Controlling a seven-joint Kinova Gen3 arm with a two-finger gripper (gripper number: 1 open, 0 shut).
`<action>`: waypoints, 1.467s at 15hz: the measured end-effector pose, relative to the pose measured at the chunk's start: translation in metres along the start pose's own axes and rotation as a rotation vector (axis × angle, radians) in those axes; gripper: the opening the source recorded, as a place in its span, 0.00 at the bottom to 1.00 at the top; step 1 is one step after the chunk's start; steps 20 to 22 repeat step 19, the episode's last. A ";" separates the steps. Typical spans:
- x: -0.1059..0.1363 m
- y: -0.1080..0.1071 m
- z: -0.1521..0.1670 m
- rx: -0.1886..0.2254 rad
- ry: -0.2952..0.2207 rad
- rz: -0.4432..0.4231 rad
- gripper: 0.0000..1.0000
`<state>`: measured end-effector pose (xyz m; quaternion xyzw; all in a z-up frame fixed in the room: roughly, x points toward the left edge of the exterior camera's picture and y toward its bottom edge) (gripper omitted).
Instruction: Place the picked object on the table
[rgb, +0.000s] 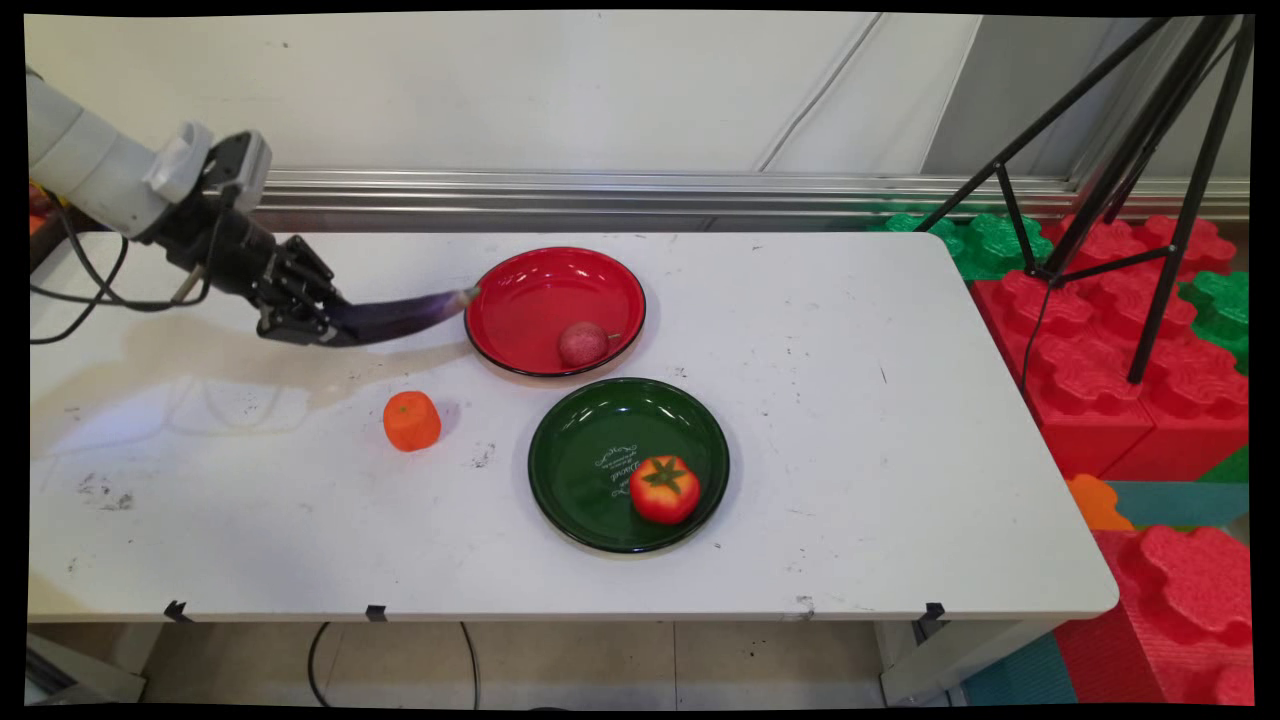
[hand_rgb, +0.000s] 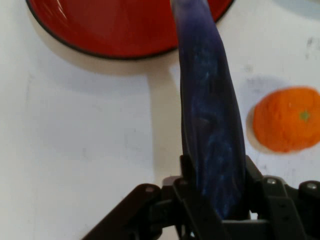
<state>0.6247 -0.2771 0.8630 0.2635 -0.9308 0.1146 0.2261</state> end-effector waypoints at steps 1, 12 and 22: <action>-0.003 0.000 0.003 -0.002 -0.009 0.006 0.00; -0.027 0.000 0.048 -0.031 -0.081 0.055 0.00; -0.033 -0.001 0.058 -0.037 -0.084 0.067 1.00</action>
